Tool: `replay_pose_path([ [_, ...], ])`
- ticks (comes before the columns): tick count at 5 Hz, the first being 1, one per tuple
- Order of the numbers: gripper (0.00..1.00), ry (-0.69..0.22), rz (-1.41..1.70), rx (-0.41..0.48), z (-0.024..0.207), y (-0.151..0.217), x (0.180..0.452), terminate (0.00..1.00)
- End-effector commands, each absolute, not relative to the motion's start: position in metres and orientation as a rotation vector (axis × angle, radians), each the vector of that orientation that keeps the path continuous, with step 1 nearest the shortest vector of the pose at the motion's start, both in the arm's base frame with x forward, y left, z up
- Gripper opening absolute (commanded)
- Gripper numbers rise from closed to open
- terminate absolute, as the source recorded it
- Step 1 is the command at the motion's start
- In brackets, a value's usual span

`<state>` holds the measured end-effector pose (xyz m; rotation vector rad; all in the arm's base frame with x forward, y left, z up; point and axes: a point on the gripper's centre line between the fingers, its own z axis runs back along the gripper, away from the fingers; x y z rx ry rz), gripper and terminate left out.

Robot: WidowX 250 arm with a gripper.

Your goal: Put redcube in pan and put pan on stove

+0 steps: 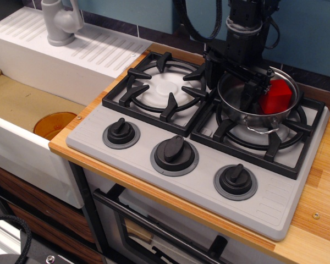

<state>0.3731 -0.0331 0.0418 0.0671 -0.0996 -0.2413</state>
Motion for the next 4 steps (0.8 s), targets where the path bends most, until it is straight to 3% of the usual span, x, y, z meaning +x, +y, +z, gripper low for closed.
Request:
replay_pose_path([
  [1, 0.0, -0.103, -0.239, 0.059, 0.045, -0.039, 0.376, 0.0],
  [4, 0.0, -0.09, -0.219, 0.056, 0.048, -0.048, 0.366, 0.0],
])
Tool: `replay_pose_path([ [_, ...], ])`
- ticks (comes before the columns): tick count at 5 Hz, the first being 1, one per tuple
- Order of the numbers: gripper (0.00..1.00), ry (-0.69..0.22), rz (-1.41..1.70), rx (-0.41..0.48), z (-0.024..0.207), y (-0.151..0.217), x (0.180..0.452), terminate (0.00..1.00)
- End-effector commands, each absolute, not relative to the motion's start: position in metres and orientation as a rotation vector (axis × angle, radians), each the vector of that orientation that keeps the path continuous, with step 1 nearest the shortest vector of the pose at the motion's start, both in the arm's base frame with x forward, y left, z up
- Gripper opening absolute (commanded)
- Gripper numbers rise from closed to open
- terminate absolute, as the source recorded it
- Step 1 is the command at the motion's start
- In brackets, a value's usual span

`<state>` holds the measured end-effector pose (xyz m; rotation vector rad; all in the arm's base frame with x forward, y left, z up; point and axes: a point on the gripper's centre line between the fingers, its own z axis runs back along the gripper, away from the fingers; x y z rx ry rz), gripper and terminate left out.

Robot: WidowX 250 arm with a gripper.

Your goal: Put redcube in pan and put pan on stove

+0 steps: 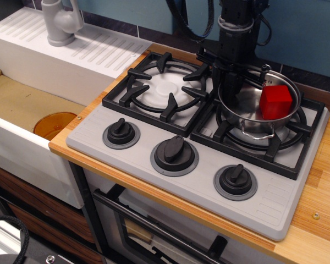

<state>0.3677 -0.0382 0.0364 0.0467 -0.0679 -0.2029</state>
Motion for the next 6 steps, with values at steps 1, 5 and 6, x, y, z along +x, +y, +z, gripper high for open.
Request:
replay_pose_path([
  [1, 0.0, -0.091, -0.214, 0.075, 0.057, -0.052, 0.362, 0.0],
  [5, 0.0, -0.048, -0.209, 0.136, 0.119, -0.058, 0.348, 0.0],
  [6, 0.0, -0.038, -0.236, 0.147, 0.131, -0.043, 0.355, 0.0],
])
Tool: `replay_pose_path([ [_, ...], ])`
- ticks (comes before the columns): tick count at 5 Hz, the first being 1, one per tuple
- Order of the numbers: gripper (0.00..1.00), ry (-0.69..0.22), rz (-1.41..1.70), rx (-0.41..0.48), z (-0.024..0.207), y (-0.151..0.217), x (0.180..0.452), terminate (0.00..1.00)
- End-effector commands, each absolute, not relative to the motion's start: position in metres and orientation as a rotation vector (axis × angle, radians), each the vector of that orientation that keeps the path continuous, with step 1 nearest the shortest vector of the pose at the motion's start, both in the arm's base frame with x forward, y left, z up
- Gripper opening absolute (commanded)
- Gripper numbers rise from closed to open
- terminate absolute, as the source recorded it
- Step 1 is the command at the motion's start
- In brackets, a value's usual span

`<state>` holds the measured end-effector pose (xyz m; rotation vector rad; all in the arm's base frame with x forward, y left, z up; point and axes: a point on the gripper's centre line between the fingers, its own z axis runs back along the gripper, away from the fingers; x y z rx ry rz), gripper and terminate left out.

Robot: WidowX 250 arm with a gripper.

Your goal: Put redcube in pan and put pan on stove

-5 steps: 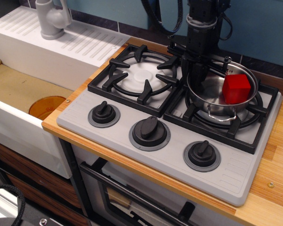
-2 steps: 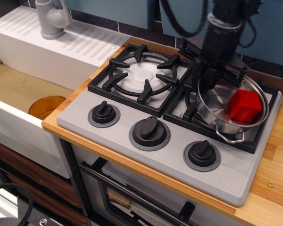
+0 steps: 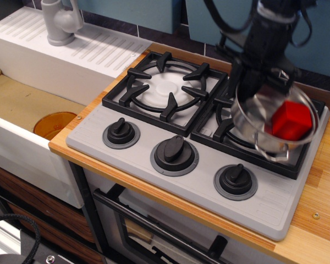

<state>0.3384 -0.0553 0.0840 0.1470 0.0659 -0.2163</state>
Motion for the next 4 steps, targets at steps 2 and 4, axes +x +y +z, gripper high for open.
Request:
replay_pose_path([
  [2, 0.0, -0.021, -0.288, 0.152, 0.138, -0.016, 0.362, 0.0],
  [4, 0.0, -0.047, -0.346, 0.17, 0.135, 0.021, 0.368, 0.0],
])
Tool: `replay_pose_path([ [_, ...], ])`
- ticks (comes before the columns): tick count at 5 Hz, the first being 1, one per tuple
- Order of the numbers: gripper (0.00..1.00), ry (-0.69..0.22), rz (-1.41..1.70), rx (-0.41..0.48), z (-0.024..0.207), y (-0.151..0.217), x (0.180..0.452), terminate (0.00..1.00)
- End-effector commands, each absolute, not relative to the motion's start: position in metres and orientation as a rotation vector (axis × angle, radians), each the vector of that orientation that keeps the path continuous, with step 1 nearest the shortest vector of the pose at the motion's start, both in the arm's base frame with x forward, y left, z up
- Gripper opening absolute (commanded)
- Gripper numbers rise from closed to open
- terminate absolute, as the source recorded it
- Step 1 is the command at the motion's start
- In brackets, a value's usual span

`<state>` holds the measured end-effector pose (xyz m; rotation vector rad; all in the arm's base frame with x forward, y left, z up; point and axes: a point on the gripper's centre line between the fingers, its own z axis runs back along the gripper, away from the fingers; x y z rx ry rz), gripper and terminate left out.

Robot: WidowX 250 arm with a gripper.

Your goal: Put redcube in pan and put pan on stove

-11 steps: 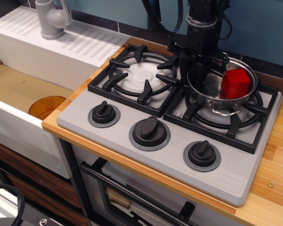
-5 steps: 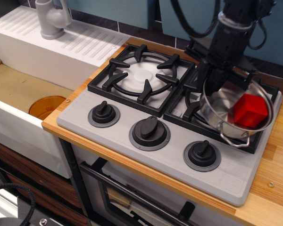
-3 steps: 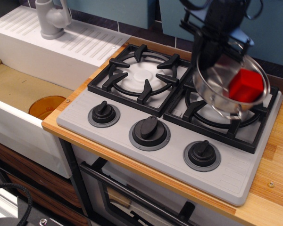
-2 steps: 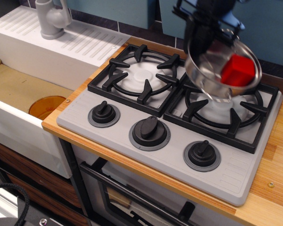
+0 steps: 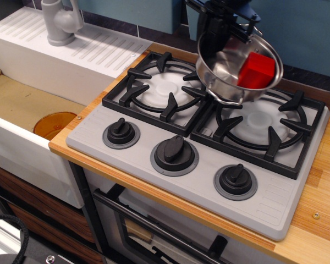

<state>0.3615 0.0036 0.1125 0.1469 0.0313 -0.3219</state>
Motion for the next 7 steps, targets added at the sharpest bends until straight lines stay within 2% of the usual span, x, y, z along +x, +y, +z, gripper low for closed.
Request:
replay_pose_path([
  [1, 0.0, -0.051, -0.363, 0.175, 0.134, 0.036, 0.366, 0.0],
  [4, 0.0, -0.089, -0.388, 0.179, 0.116, 0.073, 0.363, 0.0],
  [7, 0.0, -0.126, -0.434, 0.168, 0.092, 0.112, 0.384, 0.0],
])
